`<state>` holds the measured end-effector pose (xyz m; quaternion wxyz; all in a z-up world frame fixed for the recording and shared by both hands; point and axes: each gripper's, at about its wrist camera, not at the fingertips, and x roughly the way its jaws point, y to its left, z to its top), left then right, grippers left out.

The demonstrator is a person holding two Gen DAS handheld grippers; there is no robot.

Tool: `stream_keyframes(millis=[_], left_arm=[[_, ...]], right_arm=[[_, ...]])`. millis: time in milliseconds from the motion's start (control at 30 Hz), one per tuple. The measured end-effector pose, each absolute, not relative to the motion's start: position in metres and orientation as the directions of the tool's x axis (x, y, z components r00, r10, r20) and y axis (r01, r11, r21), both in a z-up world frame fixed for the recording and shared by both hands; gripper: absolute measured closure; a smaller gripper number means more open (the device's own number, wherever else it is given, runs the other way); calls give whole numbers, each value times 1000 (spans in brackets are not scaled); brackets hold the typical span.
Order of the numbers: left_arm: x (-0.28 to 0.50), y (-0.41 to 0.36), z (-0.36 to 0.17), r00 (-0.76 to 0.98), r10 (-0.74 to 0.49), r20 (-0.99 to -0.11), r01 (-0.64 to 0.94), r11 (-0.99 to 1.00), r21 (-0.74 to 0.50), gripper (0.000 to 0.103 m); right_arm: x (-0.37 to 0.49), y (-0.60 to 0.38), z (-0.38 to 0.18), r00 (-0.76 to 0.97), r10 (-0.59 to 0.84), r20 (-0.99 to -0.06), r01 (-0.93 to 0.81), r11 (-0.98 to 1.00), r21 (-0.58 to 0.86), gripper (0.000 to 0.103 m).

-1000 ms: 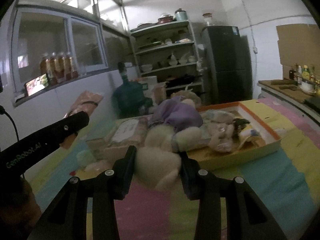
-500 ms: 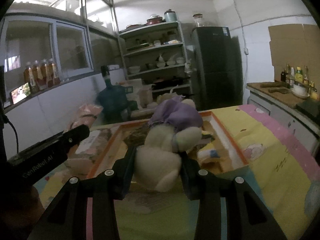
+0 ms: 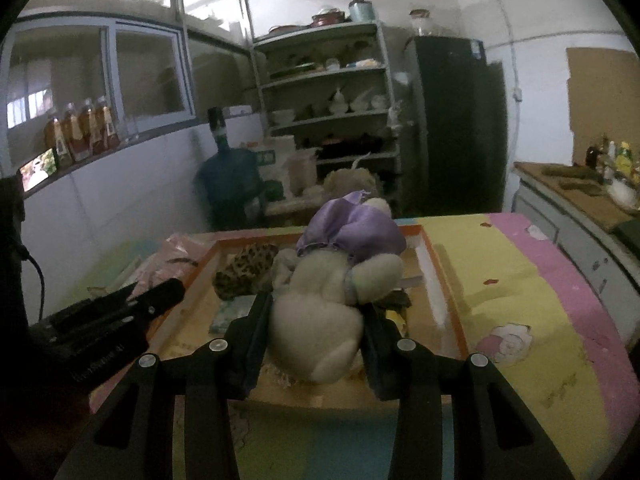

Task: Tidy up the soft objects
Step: 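Carry the pink towel roll in the left tool while the right tool carries the plush bunny to the tray, then lower the towel roll into the tray and open the left tool while the right tool releases the bunny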

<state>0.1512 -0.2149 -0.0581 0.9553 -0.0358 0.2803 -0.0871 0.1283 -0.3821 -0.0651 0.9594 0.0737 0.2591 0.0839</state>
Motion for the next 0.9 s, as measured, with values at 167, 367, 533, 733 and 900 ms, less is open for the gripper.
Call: stream_keyframes(millis=[167, 367, 533, 733, 900], left_arm=[[162, -217, -68, 814, -173, -554, 131, 985, -114, 64], [171, -220, -80, 796, -172, -581, 128, 985, -116, 64], [178, -221, -85, 783, -183, -594, 134, 983, -126, 64], [182, -220, -88, 766, -191, -614, 137, 981, -134, 63], [172, -221, -82, 770, -200, -606, 162, 980, -117, 51]], right_arm=[[146, -385, -74, 822, 241, -517, -147, 965, 216, 60], [155, -388, -82, 801, 266, -537, -154, 957, 245, 60], [163, -388, -88, 783, 275, -558, -147, 953, 263, 60], [166, -389, -93, 770, 292, -567, -143, 945, 293, 53], [162, -397, -95, 789, 259, -557, -100, 949, 300, 28]])
